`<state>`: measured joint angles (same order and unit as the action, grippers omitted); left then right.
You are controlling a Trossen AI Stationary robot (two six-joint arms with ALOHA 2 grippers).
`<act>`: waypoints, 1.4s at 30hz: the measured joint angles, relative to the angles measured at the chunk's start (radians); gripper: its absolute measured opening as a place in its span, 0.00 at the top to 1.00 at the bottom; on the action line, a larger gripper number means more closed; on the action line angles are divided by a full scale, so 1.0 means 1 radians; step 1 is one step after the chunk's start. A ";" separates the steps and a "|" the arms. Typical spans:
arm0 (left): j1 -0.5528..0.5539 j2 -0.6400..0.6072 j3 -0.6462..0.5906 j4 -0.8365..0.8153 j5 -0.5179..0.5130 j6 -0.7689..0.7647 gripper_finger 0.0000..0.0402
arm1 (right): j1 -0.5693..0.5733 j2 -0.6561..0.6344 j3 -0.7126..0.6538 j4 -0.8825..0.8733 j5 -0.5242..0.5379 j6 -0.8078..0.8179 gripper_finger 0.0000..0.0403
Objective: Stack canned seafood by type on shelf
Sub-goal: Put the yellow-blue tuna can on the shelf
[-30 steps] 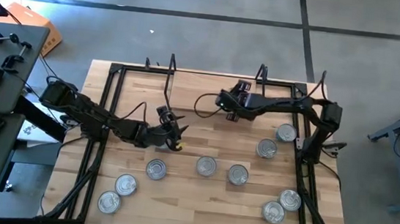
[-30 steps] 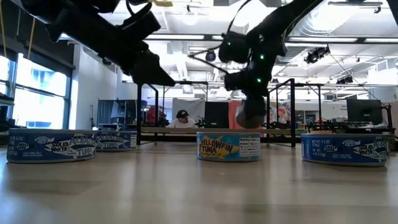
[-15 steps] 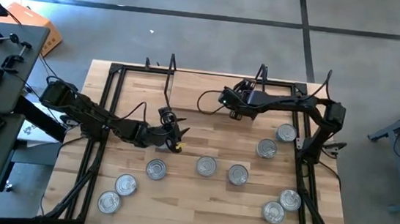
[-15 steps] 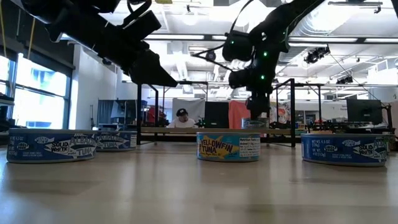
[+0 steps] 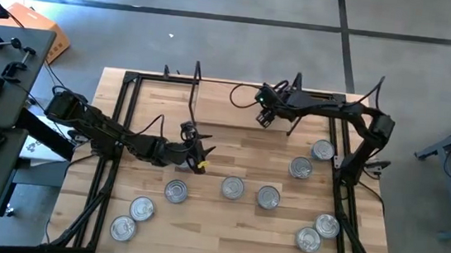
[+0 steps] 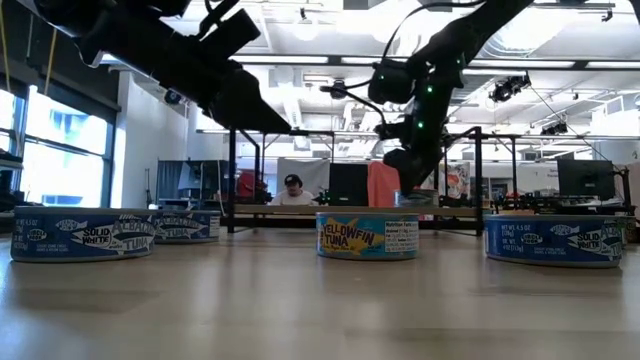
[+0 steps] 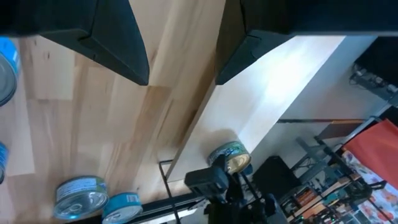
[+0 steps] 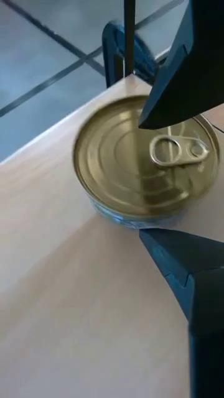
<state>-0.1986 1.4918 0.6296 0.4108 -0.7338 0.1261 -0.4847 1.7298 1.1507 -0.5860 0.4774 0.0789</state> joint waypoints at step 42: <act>0.031 0.131 0.111 0.021 0.943 0.183 0.59 | 1.093 -0.187 -0.220 0.544 0.160 0.305 0.34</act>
<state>-0.1673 1.6229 0.7403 0.4322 0.2095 0.3094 0.6078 1.5433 0.9308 -0.0419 0.6379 0.3838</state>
